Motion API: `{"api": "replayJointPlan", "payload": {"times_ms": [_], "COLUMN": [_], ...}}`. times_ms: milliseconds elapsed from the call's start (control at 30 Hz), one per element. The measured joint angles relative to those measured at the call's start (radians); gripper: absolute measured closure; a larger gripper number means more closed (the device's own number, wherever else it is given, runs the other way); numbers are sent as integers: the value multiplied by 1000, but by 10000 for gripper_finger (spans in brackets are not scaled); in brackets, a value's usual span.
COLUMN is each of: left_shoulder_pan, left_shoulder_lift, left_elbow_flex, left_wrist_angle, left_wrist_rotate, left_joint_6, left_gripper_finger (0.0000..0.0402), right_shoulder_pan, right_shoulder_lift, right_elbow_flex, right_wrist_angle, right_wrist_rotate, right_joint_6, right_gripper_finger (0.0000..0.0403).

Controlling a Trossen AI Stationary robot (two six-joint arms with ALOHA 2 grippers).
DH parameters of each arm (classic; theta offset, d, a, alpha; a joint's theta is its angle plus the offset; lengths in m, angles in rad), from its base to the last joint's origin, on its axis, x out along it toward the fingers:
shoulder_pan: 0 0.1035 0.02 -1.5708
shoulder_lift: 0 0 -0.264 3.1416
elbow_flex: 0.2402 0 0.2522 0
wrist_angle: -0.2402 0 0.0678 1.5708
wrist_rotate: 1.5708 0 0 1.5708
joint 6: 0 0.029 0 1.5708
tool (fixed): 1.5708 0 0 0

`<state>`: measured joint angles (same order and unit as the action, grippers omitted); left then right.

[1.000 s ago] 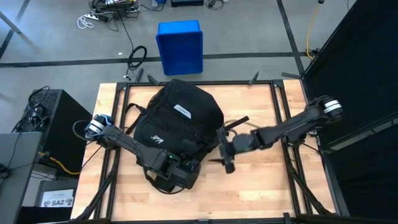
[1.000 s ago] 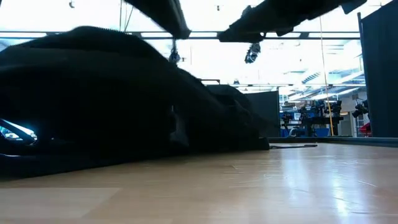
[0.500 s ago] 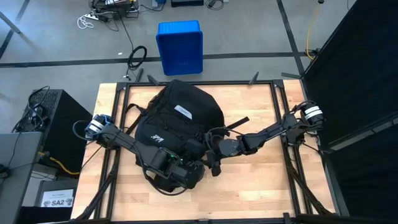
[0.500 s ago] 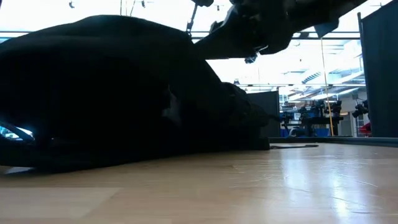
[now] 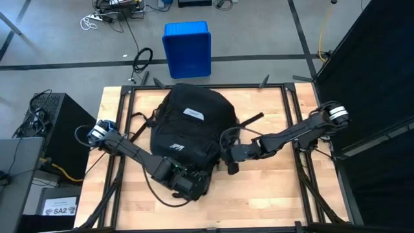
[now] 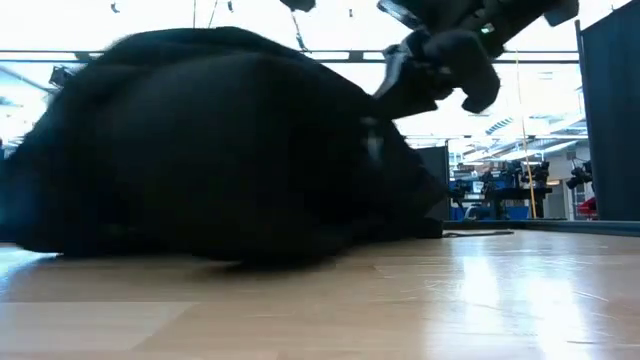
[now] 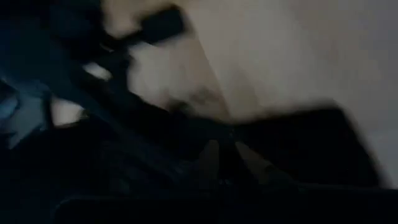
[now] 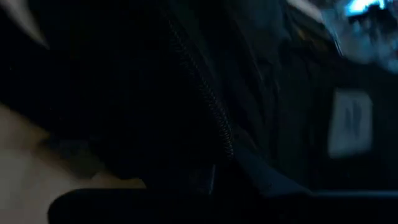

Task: Unpack backpack
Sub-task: Close the black backpack

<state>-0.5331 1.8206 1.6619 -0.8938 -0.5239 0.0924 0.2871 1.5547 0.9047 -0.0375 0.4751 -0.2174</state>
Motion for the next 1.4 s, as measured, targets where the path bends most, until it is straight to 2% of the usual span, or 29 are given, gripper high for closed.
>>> {"api": "replayJointPlan", "payload": {"times_ms": [200, 333, 567, 733, 833, 1000, 1067, 1167, 1300, 1400], "left_shoulder_pan": [-38, -63, -81, -68, -43, 2, 22, 43, 63, 72], "left_shoulder_lift": [0, 0, -9, -75, -138, -249, -270, -277, -276, -276], "left_elbow_flex": [0, -26, -134, -309, -432, -609, -643, -652, -653, -652], "left_wrist_angle": [-123, -146, -92, 200, 290, 470, 529, 556, 594, 609], "left_wrist_rotate": [21, 24, 39, 102, 122, 155, 174, 173, 190, 196], "left_joint_6": [-142, -205, -266, -185, -182, -178, -150, -121, -70, -41], "left_gripper_finger": [401, 401, 401, 401, 401, 402, 402, 402, 402, 402], "right_shoulder_pan": [1, 1, -8, -5, 1, 22, 42, 79, 125, 157], "right_shoulder_lift": [-145, -224, -360, -454, -504, -589, -621, -663, -665, -617], "right_elbow_flex": [-1, -2, -76, -136, -152, -154, -154, -154, -153, -151], "right_wrist_angle": [-343, -543, -724, -722, -725, -669, -623, -545, -342, -143], "right_wrist_rotate": [103, 165, 216, 211, 208, 101, 61, 57, 59, 51], "right_joint_6": [141, 239, 423, 486, 496, 474, 444, 421, 336, 245], "right_gripper_finger": [402, 402, 403, 403, 403, 379, 354, 304, 223, 172]}}
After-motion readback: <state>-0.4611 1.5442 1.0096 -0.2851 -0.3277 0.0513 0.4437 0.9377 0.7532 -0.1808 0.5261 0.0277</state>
